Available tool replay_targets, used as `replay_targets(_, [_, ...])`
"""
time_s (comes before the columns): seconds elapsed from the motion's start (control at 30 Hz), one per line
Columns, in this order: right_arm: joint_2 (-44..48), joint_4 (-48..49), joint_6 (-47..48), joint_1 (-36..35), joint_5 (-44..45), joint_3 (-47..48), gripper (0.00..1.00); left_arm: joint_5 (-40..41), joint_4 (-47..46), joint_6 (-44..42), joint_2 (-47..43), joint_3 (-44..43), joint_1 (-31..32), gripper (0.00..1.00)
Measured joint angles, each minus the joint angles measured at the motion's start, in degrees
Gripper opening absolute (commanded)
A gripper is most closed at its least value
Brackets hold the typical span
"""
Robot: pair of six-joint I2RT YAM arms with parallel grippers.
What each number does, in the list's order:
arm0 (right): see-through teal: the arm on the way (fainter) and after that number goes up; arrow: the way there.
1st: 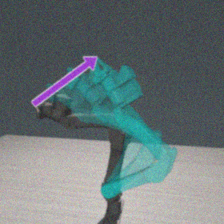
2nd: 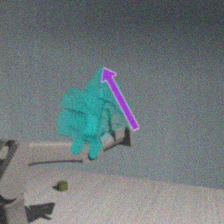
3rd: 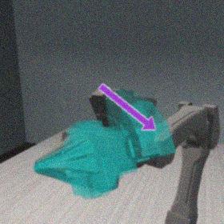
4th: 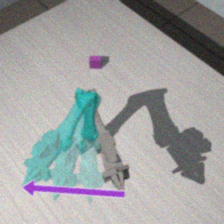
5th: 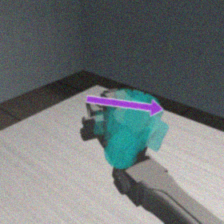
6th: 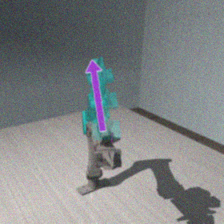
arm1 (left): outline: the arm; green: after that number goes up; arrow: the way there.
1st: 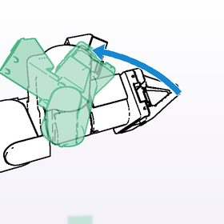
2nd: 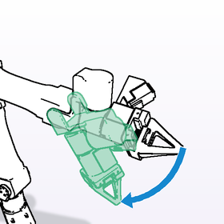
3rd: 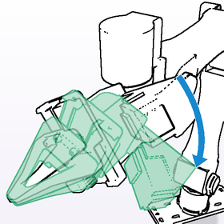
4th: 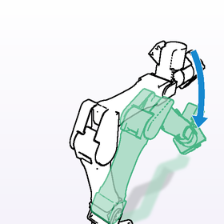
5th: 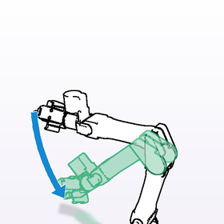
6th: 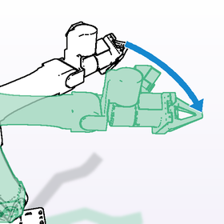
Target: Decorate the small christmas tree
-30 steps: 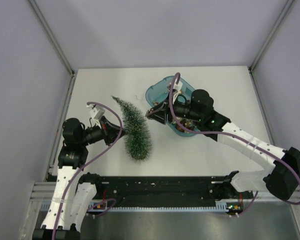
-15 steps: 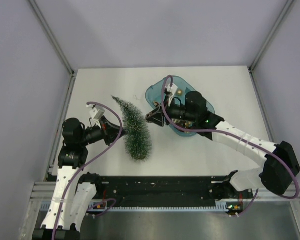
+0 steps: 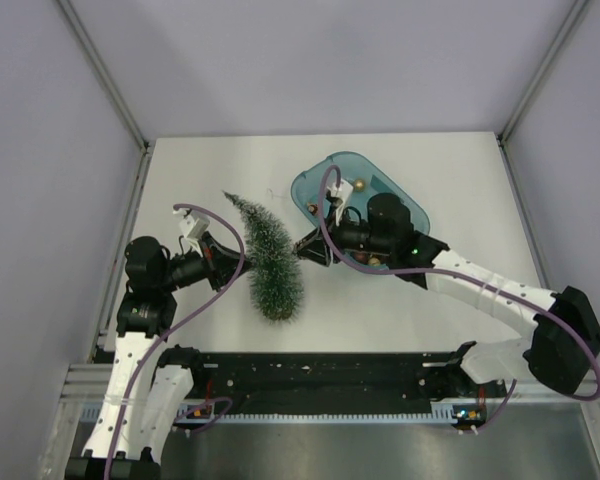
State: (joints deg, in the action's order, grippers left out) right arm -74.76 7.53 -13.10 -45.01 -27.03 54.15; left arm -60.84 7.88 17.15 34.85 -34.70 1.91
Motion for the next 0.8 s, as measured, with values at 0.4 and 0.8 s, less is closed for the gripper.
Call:
replay_targets(0.4, [7.2,0.5,-0.7,-0.4,0.2,-1.9,0.08,0.0,-0.4,0.8,0.0,0.3,0.0,0.0])
replay_targets(0.8, [2.5,1.0,-1.1,-0.4,0.0,-1.6,0.08,-0.2,-0.4,0.8,-0.6,0.3,0.0,0.0])
